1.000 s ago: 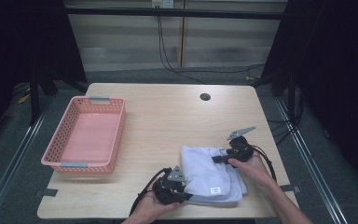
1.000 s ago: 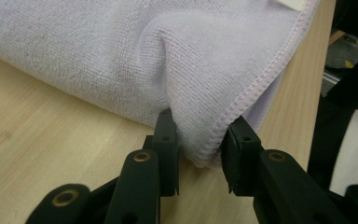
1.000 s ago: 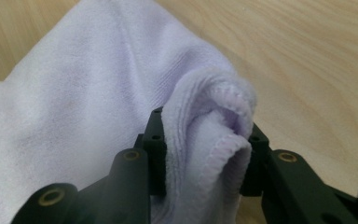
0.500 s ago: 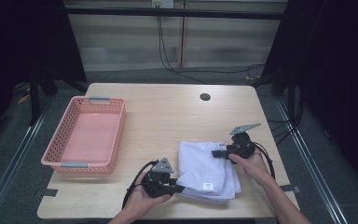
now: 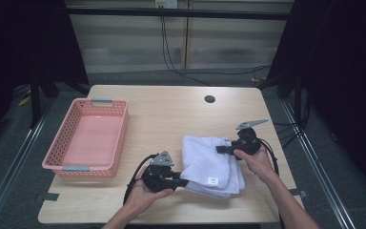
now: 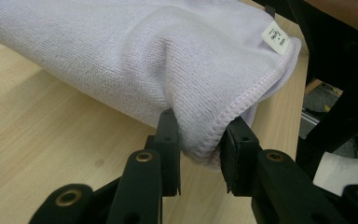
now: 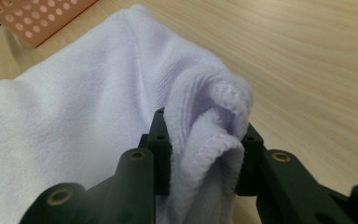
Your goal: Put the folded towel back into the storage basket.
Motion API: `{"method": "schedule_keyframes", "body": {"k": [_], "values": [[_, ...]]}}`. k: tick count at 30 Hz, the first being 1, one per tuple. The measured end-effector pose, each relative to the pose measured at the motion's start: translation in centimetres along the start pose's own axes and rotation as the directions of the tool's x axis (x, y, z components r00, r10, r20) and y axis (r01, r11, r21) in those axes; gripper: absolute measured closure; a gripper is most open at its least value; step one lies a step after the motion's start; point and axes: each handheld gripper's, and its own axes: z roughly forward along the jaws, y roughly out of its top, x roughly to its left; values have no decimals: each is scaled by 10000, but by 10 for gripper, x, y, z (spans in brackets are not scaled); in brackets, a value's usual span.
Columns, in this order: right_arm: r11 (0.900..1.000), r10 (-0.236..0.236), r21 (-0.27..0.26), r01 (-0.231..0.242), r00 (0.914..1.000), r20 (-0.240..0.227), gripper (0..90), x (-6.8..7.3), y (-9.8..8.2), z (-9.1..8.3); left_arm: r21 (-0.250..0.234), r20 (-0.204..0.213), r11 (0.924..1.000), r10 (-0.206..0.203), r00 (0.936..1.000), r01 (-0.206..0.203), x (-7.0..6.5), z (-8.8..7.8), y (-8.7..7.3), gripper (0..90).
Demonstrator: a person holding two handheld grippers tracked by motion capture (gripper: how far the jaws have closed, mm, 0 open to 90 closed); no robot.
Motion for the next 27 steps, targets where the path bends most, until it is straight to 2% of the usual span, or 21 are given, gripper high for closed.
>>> {"method": "schedule_keyframes", "body": {"k": [7,16,24,27], "values": [[9997,-139,-194,137,9998,-127,671,4,18,4,-468,-87,9989,-95,9999,91,2,-14,3,711],[9994,-300,-176,296,9994,-194,675,12,33,12,-670,-351,9976,-169,9992,145,7,-26,0,712],[9994,-317,-127,315,9993,-203,678,15,40,15,-798,-328,9967,-175,9993,148,9,-35,2,714],[9991,-403,-129,401,9990,-181,679,19,46,15,-902,-371,9956,-295,9989,261,10,-40,3,710]]}}
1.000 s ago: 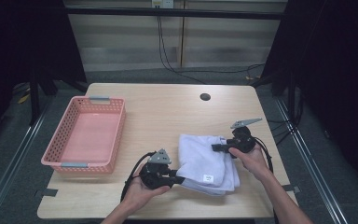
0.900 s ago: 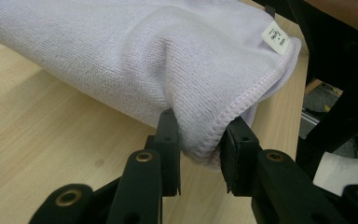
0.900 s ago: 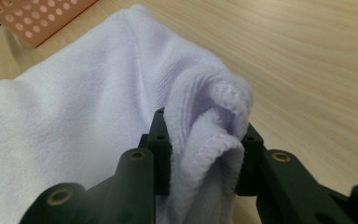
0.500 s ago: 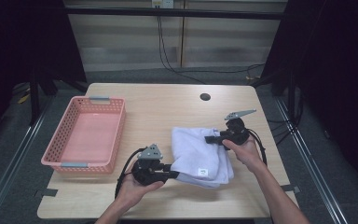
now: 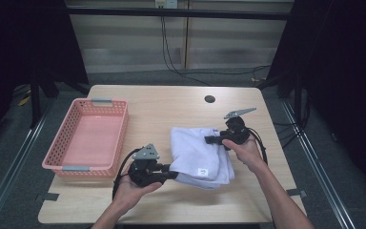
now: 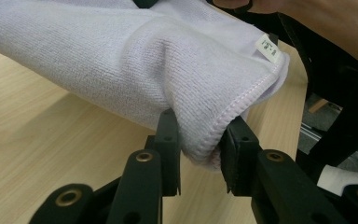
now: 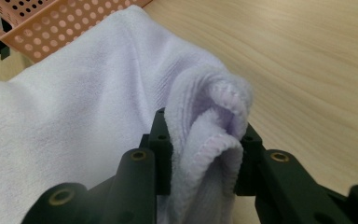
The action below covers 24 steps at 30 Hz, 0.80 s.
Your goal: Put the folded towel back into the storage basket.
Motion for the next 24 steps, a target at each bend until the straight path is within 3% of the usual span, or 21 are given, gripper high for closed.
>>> {"method": "schedule_keyframes", "body": {"k": [6,8,10,15,18,22,24], "values": [[9998,-182,-108,180,9996,-194,682,8,16,5,-246,-231,9997,-43,9997,37,4,-17,-1,710],[9997,-192,-119,189,9996,-197,682,11,21,9,-336,-132,9994,-133,9998,128,6,-20,-1,710],[9994,-351,-79,350,9992,-186,682,14,27,13,-279,-340,9996,-4,9994,-6,7,-24,-1,712],[9996,-244,-111,241,9995,-220,682,18,39,18,-567,-520,9983,-181,9985,151,14,-37,-1,717],[9994,-331,-46,330,9992,-237,682,22,47,22,-1018,-327,9936,-529,9981,493,21,-48,0,722],[9987,-499,-89,497,9985,-214,683,29,60,25,-1061,-627,9935,-476,9969,408,24,-57,1,723],[9980,-614,-156,611,9979,-204,682,30,66,26,-1311,-661,9896,-685,9955,594,26,-63,3,723]]}}
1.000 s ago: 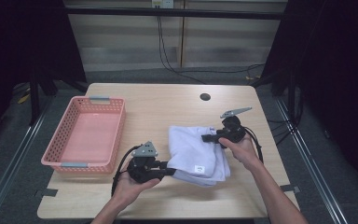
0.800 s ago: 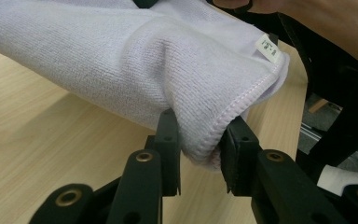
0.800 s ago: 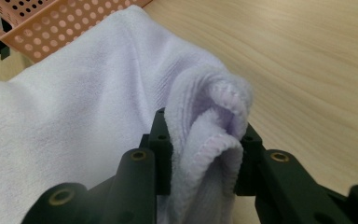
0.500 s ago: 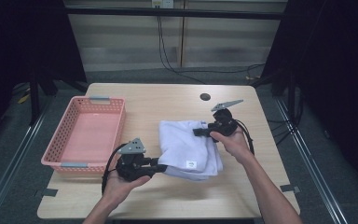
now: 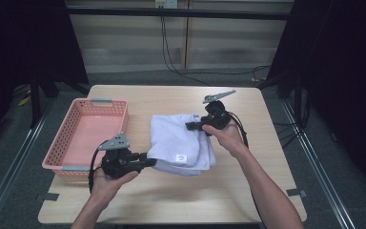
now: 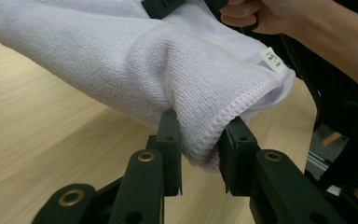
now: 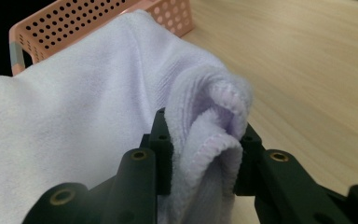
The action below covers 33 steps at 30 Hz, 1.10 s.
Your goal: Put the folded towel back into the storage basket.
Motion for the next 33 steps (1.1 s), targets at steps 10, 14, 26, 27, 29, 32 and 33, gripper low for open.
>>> {"method": "schedule_keyframes", "body": {"k": [10,14,26,27,29,32,33], "values": [[9996,-63,-286,58,9998,-167,682,6,34,7,-472,-356,9989,15,9994,-31,10,-26,19,724],[9993,-32,-369,23,9997,-235,682,12,47,15,-795,-508,9966,-243,9984,202,17,-37,17,725],[9991,-401,-148,391,9967,-700,682,32,89,51,-1430,-555,9864,-892,9945,804,46,-80,7,725],[9989,-461,-115,454,9965,-691,682,34,93,55,-1364,-799,9874,-922,9925,807,48,-84,6,725],[9988,-472,-180,460,9960,-757,682,39,101,62,-1451,-911,9851,-1062,9902,923,54,-92,4,725],[9986,-522,-128,512,9943,-930,682,43,110,75,-1559,-1161,9824,-1214,9858,1026,61,-104,1,726],[9986,-531,-77,526,9939,-966,682,45,113,80,-1561,-1241,9827,-1197,9850,998,63,-109,0,726]]}}
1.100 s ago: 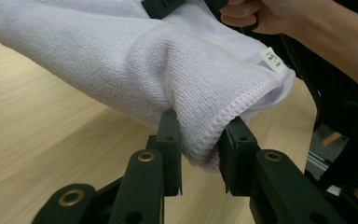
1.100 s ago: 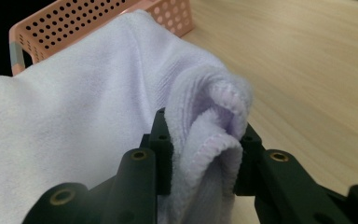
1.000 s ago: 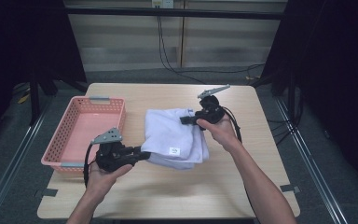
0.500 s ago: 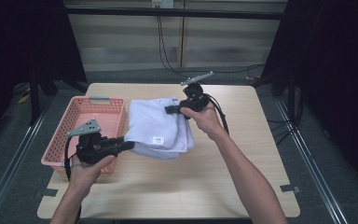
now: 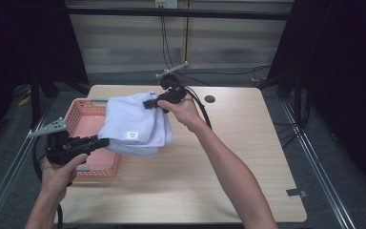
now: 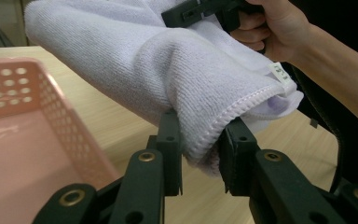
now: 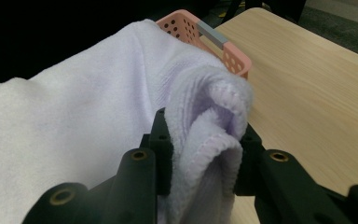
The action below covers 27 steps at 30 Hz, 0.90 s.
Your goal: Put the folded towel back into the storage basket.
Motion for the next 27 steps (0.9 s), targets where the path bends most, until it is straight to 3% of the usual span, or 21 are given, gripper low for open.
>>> {"method": "schedule_keyframes", "body": {"k": [16,21,27], "values": [[9999,-50,128,55,9994,-355,682,35,45,51,-631,-963,9964,-627,9934,568,33,-59,-3,727],[9997,-102,202,109,9992,-374,682,46,55,68,-801,-1376,9939,-859,9868,754,45,-78,-6,729],[9991,-72,407,83,9996,-275,682,58,60,92,-652,-1855,9930,-1086,9766,980,59,-92,-16,731]]}}
